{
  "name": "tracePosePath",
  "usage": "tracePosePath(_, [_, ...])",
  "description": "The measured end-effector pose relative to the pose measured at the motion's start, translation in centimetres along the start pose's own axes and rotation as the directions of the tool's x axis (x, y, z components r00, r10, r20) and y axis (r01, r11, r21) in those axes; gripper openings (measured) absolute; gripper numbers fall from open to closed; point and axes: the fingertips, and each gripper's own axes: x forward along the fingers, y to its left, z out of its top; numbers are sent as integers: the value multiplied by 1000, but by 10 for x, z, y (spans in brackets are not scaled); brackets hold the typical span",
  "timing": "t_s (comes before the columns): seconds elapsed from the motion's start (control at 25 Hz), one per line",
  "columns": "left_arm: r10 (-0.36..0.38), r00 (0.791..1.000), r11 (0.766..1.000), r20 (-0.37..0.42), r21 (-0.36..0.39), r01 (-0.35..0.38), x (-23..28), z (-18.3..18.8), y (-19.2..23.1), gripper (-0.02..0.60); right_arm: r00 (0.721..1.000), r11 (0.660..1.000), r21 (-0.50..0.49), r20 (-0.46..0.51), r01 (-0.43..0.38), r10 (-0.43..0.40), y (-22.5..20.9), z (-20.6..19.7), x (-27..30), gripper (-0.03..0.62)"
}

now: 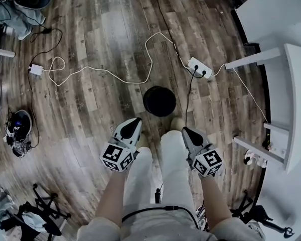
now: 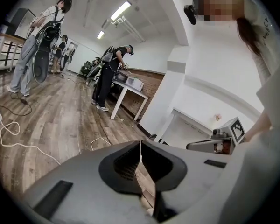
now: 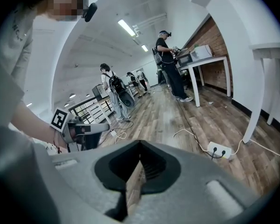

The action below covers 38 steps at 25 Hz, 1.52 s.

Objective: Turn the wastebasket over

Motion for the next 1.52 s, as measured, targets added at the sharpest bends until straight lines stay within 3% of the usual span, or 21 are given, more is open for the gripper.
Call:
tracePosePath(0.24, [47,999,996,5,-75,-46,37,-21,18,8,993,997,-6,-93,-76,75,-35,-30,50,0])
tracePosePath(0.52, [125,992,982,4,-145,-124,79,-50,34,8,963,980,-16,-188,-198,191,-58,-49,89,0])
tracePosePath(0.84, [213,977,958,10,-198,-207,115,-68,56,8,932,964,-1,-257,-265,256,-100,-62,120,0])
tracePosePath(1.24, [216,976,950,-14,-227,-213,157,-120,84,8,921,970,56,-305,-237,243,-156,-105,165,0])
tracePosePath(1.52, [268,958,927,-103,-243,-285,164,-180,126,8,920,977,49,-331,-206,210,-171,-142,205,21])
